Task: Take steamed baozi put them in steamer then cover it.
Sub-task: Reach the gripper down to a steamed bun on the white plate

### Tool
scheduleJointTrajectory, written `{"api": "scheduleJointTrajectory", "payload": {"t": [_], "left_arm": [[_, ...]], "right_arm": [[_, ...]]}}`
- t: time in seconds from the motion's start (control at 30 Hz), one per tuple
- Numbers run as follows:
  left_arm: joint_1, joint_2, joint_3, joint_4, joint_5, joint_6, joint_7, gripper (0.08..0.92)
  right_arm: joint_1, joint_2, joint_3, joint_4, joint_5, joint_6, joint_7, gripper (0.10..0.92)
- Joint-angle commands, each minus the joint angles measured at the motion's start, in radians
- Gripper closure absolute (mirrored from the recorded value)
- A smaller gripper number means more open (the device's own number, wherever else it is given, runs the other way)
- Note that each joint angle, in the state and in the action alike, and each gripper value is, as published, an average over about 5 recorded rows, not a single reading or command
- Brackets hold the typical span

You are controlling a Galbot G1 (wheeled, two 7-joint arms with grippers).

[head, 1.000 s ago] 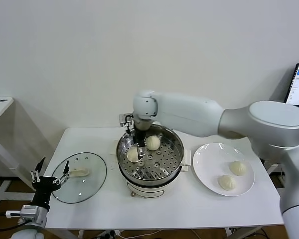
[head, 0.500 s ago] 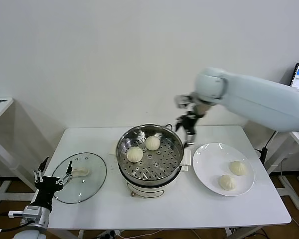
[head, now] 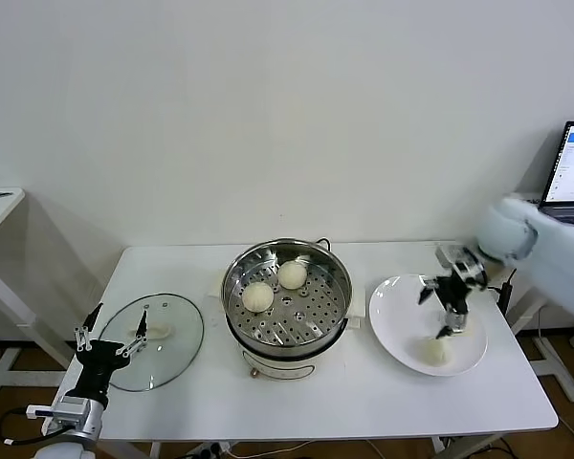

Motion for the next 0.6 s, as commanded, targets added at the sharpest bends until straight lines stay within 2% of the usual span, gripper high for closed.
{"api": "scheduleJointTrajectory", "payload": {"t": [0.03, 0.6], "left_arm": [[0.005, -0.003, 0.002, 0.008, 0.005, -0.005, 0.001, 0.177], [-0.012, -0.010, 0.003, 0.036, 0.009, -0.006, -0.002, 0.177]], "right_arm": [[-0.196, 0.000, 0.147, -0.080, -0.181, 0.068, 0.024, 0.203], [-0.220, 0.091, 0.143, -0.148, -0.214, 0.061, 0.046, 0.203]]}}
